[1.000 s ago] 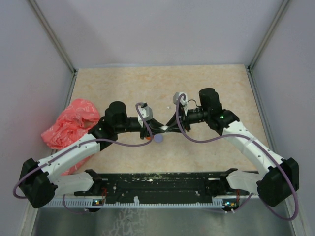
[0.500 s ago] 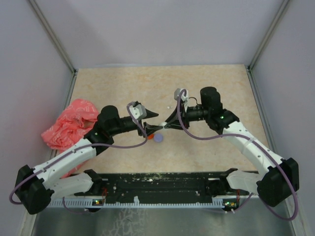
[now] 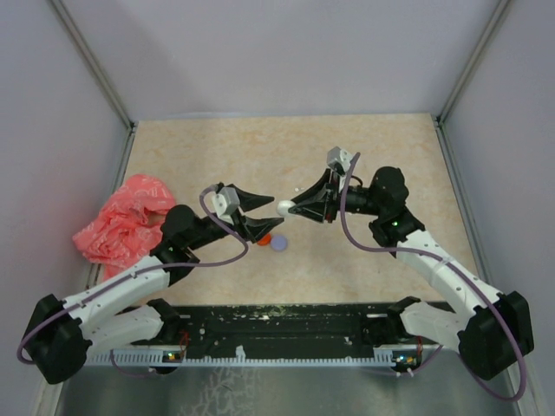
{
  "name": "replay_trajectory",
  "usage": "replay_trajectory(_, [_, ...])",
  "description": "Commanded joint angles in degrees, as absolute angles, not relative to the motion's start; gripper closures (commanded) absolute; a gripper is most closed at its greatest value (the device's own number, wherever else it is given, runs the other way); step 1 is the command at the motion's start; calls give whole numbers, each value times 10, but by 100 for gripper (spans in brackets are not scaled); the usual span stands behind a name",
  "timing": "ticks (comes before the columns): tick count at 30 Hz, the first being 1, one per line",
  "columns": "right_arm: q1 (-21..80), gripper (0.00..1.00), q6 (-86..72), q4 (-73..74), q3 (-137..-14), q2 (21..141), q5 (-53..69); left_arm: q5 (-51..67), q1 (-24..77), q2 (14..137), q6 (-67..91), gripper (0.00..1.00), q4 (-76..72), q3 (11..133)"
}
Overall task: Insert the wireless bluetooth earbuds into the charging case
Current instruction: Open the charging case.
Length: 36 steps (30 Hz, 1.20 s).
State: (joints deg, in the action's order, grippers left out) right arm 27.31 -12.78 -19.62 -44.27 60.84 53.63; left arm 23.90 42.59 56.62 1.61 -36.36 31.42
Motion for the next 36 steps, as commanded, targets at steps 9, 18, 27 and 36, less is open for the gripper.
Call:
replay_trajectory(9, [280, 100, -221, -387, -426, 612, 587, 351, 401, 618, 144, 47, -512, 303])
replay_trajectory(18, [284, 100, -206, -386, -420, 617, 594, 378, 394, 628, 206, 51, -585, 291])
replay_trajectory(27, [292, 100, -201, -392, -420, 620, 598, 401, 392, 658, 246, 57, -624, 297])
replay_trajectory(36, [292, 100, -201, -401, -415, 611, 597, 401, 391, 661, 252, 82, -625, 296])
